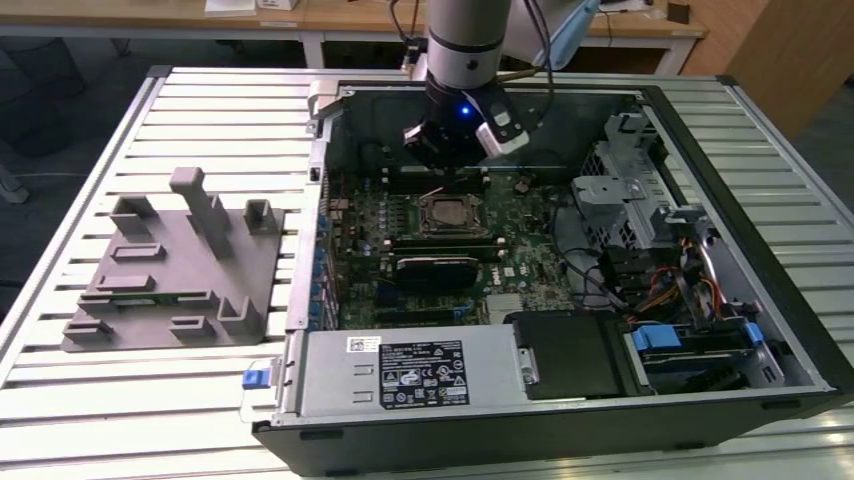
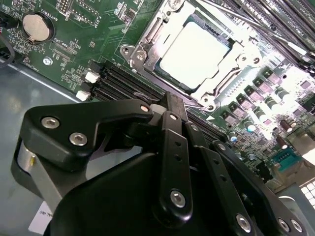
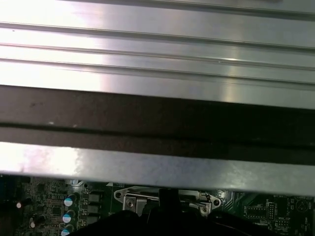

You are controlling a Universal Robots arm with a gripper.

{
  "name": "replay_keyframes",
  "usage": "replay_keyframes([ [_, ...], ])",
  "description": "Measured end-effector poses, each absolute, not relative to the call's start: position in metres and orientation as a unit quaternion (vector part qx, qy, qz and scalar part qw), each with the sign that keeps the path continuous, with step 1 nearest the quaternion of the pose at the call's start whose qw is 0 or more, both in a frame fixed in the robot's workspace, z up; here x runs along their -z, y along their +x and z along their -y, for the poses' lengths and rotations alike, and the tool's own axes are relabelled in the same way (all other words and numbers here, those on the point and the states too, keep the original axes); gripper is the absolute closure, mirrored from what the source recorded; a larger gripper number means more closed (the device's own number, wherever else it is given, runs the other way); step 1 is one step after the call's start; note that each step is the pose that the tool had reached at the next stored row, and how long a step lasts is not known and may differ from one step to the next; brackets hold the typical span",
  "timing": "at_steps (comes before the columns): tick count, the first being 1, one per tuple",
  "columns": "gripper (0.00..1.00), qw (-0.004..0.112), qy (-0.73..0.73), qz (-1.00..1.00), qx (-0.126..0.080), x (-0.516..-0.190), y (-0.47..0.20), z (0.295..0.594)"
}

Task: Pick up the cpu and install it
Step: 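Install the first cpu locking lever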

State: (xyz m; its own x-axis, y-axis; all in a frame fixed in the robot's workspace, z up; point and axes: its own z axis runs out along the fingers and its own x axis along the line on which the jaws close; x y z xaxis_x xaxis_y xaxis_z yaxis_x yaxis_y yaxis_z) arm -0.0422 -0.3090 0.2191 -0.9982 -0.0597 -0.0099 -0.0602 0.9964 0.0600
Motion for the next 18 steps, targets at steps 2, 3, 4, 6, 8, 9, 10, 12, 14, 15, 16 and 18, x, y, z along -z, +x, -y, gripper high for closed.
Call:
replay_keyframes([
  [2,0.89,0.004,-0.030,-0.999,-0.030,-0.2185,-0.0415,0.3087],
  [3,0.89,0.004,-0.030,-0.999,-0.030,-0.2182,-0.0409,0.3086],
  [4,0.89,0.004,-0.030,-0.999,-0.030,-0.2179,-0.0403,0.3085],
  [6,0.89,0.004,-0.030,-0.999,-0.030,-0.2174,-0.0389,0.3083],
  [8,0.89,0.004,-0.030,-0.999,-0.030,-0.2167,-0.0374,0.3081],
  [9,0.89,0.004,-0.030,-0.999,-0.030,-0.2165,-0.0368,0.3081],
  [10,0.89,0.004,-0.030,-0.999,-0.030,-0.2162,-0.0362,0.3080],
  [12,0.89,0.004,-0.030,-0.999,-0.030,-0.2156,-0.0350,0.3077],
  [14,0.89,0.004,-0.030,-0.999,-0.030,-0.2148,-0.0340,0.3073],
  [15,0.89,0.004,-0.030,-0.999,-0.030,-0.2144,-0.0336,0.3072],
  [16,0.89,0.004,-0.030,-0.999,-0.030,-0.2139,-0.0331,0.3071],
  [18,0.89,0.004,-0.030,-0.999,-0.030,-0.2129,-0.0323,0.3069],
])
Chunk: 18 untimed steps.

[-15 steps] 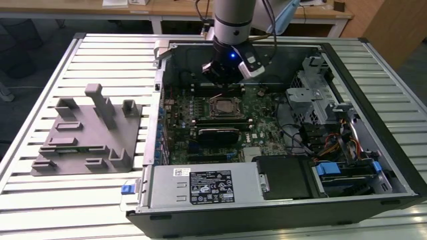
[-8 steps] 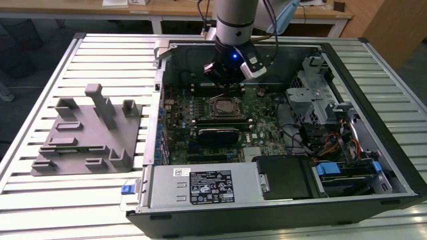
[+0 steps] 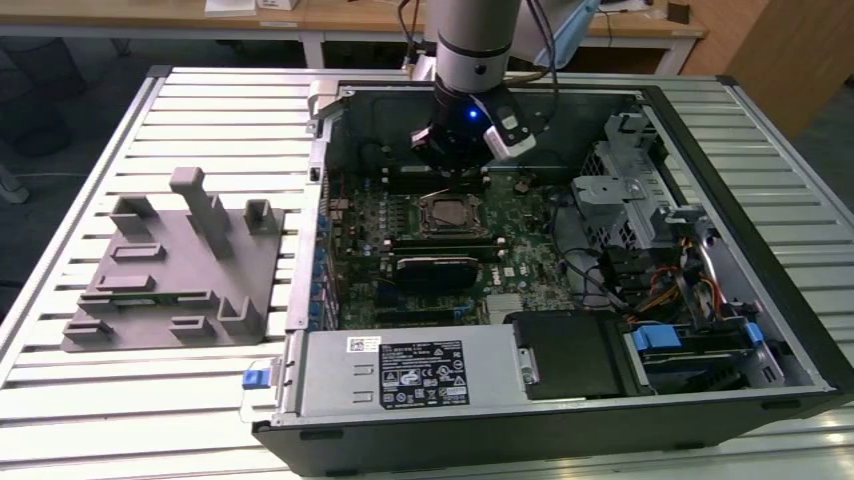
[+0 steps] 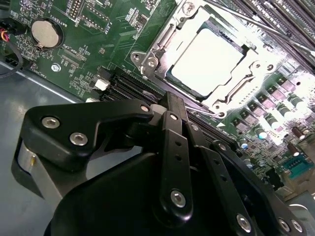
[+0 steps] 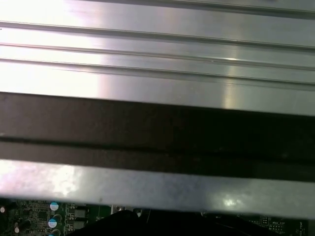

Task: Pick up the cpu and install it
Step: 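Install the first cpu locking lever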

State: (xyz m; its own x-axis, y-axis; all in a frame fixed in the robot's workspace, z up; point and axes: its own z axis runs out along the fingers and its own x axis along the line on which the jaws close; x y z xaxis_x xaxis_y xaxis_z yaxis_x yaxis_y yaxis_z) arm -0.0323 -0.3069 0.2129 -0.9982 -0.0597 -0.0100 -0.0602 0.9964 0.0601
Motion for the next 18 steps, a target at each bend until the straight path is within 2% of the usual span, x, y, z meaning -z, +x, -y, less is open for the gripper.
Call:
replay_keyframes([
  [18,0.89,0.004,-0.030,-0.999,-0.030,-0.198,-0.025,0.306],
])
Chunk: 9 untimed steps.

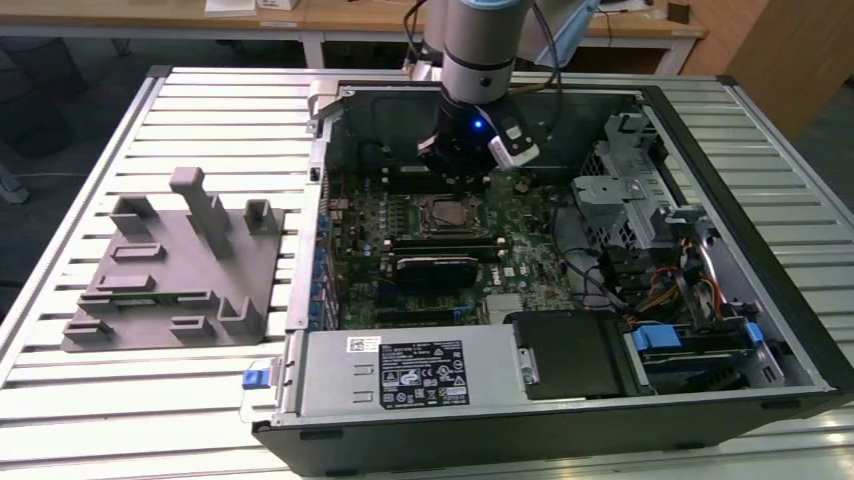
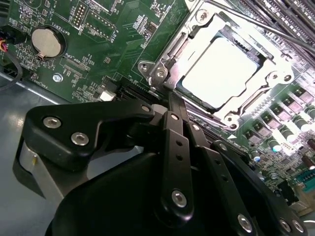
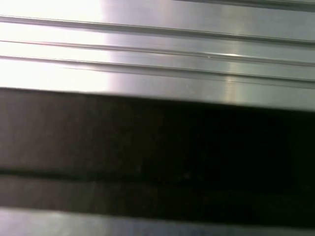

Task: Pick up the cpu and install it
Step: 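Install the first cpu locking lever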

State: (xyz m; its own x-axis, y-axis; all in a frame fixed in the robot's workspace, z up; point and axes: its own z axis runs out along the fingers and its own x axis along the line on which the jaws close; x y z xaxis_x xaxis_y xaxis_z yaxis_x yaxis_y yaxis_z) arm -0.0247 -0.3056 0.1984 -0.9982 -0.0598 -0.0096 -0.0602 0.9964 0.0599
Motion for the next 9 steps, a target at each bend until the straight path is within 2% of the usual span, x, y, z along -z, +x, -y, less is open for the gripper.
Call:
replay_keyframes([
  [9,0.89,0.004,-0.030,-0.999,-0.030,-0.2006,-0.0244,0.3055],
])
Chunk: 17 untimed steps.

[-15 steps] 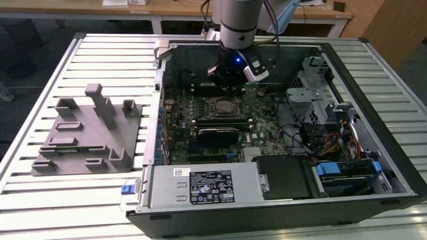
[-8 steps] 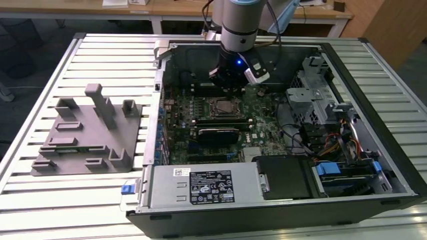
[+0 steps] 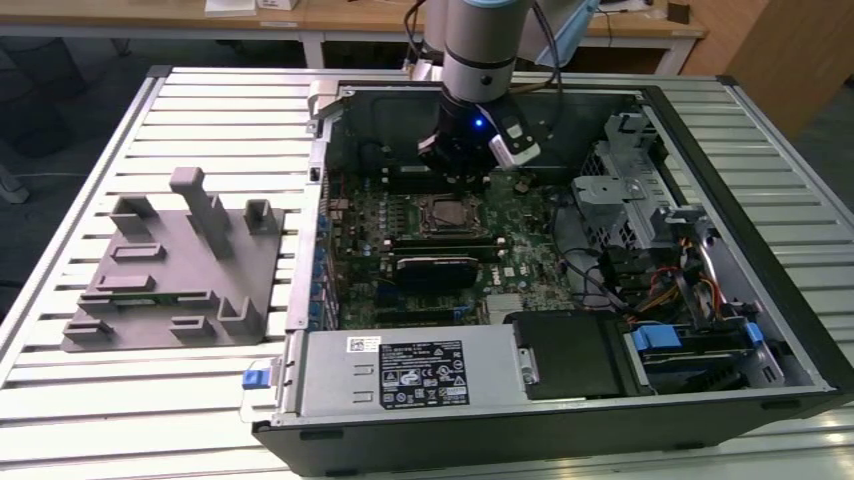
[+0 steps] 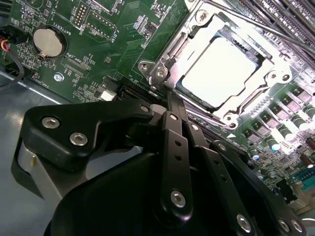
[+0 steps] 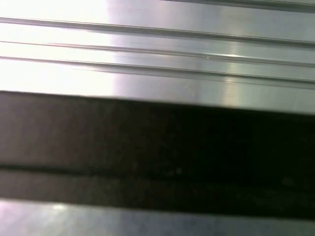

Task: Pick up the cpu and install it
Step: 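Install the first cpu locking lever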

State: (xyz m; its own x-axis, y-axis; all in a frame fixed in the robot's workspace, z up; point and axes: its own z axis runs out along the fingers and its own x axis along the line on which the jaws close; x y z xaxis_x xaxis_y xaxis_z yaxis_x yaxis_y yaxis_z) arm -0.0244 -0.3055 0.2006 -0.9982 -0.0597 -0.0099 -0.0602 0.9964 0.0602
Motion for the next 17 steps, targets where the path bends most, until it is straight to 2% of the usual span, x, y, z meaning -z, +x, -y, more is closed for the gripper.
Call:
replay_keyframes([
  [9,0.89,0.003,-0.030,-0.999,-0.014,-0.1969,-0.0244,0.3056],
  [17,0.89,0.004,-0.030,-0.999,-0.022,-0.1947,-0.0244,0.3048],
])
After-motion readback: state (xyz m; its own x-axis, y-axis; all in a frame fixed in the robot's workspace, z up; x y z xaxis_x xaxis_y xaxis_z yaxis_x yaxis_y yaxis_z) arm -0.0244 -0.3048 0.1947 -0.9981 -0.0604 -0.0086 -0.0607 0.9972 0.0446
